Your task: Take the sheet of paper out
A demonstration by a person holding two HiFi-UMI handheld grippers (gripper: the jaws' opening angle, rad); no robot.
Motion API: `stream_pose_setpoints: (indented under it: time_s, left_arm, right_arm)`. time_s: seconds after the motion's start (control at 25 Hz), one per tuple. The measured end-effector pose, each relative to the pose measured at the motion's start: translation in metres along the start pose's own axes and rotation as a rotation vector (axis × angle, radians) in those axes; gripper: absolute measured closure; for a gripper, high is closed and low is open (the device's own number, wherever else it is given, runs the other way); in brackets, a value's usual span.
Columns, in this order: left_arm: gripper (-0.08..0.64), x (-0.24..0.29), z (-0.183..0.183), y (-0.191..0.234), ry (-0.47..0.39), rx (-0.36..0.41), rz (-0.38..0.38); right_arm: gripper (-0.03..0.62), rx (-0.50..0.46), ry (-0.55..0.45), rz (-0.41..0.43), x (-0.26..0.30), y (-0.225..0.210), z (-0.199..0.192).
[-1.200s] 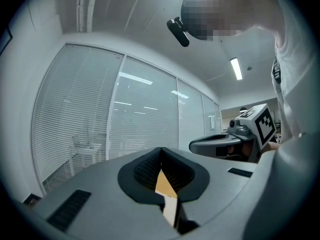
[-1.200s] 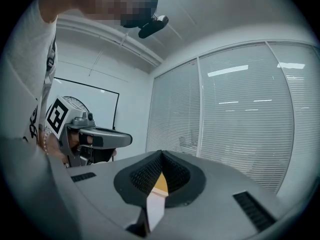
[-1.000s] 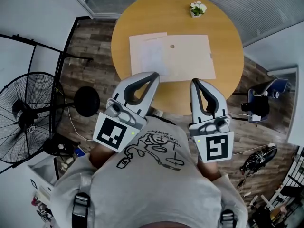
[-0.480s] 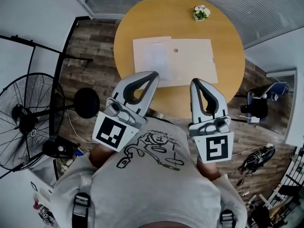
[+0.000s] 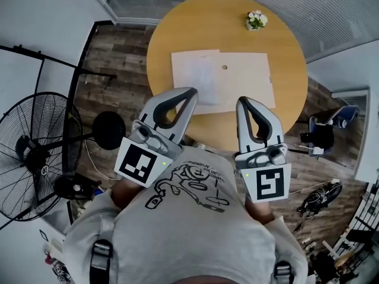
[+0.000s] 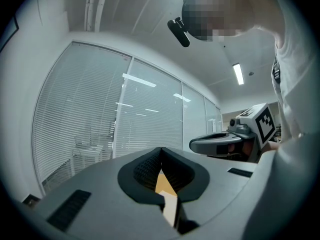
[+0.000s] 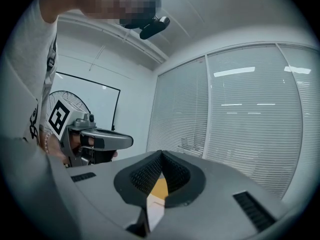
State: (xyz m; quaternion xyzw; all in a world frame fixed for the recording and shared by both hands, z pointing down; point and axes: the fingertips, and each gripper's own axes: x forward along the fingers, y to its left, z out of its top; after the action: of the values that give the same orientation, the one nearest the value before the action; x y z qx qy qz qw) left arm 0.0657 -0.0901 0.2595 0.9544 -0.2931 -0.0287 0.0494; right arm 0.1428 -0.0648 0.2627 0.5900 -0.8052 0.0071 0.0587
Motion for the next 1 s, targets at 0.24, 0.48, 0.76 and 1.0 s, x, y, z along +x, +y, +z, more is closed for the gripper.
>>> stream_pose_setpoints:
  time_s: [0.24,0.48,0.76,1.0]
  left_arm:
    - [0.54,0.002,0.002,0.012,-0.009,-0.004,-0.01]
    - [0.54,0.003,0.003,0.015,-0.013,-0.008,-0.011]
    - [0.54,-0.002,0.002,0.019,-0.009,-0.012,-0.008]
    - [0.54,-0.004,0.0,0.021,-0.01,-0.013,-0.007]
  right_arm:
    - [0.584,-0.01,0.007,-0.01,0.01,0.002,0.002]
    - [0.583,-0.016,0.023,-0.015,0.014,-0.002,-0.004]
    - [0.568,-0.026,0.06,0.003,0.023,0.0,-0.022]
    - [0.56,-0.042,0.155,0.022,0.027,-0.004,-0.054]
